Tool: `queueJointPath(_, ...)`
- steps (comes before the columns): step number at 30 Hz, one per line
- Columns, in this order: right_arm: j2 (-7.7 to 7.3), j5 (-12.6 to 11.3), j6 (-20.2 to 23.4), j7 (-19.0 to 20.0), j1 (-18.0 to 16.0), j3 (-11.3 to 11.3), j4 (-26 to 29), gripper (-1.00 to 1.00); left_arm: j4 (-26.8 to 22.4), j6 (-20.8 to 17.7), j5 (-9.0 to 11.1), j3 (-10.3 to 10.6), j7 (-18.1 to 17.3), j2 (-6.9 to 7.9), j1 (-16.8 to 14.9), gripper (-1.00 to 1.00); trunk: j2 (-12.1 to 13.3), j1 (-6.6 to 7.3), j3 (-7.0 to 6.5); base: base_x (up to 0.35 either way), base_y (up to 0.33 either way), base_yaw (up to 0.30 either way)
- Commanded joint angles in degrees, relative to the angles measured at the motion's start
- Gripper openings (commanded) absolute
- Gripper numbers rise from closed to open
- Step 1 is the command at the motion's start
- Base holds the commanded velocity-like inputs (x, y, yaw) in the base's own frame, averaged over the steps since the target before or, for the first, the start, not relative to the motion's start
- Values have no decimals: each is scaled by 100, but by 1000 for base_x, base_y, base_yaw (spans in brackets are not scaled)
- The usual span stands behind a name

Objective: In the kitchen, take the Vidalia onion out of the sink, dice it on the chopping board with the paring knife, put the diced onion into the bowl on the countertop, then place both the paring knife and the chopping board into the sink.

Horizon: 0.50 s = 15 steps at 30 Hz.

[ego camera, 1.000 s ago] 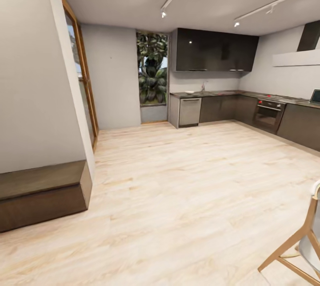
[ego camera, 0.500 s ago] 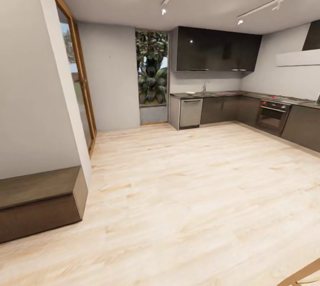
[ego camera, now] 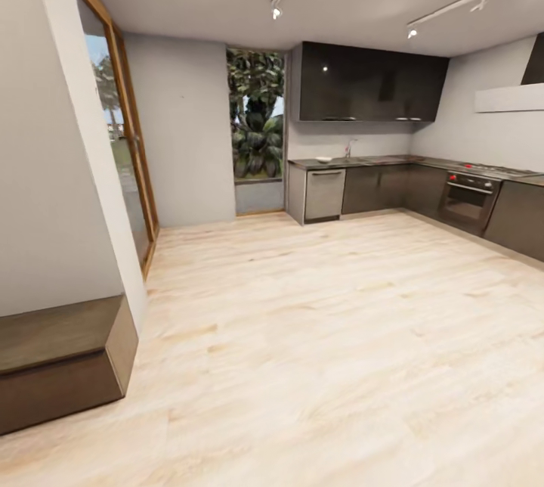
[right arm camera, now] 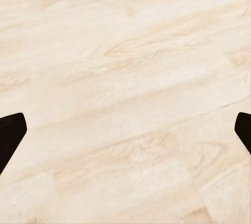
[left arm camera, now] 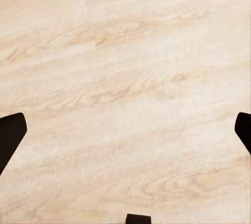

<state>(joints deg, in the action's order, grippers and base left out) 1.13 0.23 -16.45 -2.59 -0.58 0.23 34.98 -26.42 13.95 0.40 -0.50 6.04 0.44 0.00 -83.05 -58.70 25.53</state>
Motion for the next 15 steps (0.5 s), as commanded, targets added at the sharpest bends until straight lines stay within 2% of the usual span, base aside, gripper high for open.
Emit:
queueJointPath(1,1,3,-17,-21,-2,3,-6,100,-4,12,4,2,11,0,0,100,-3,-3,5,320,-75,-45)
queueJointPath(15,1,3,-17,-22,-2,3,-4,100,-4,12,4,1,11,0,0,100,-3,-3,5,320,-76,-89)
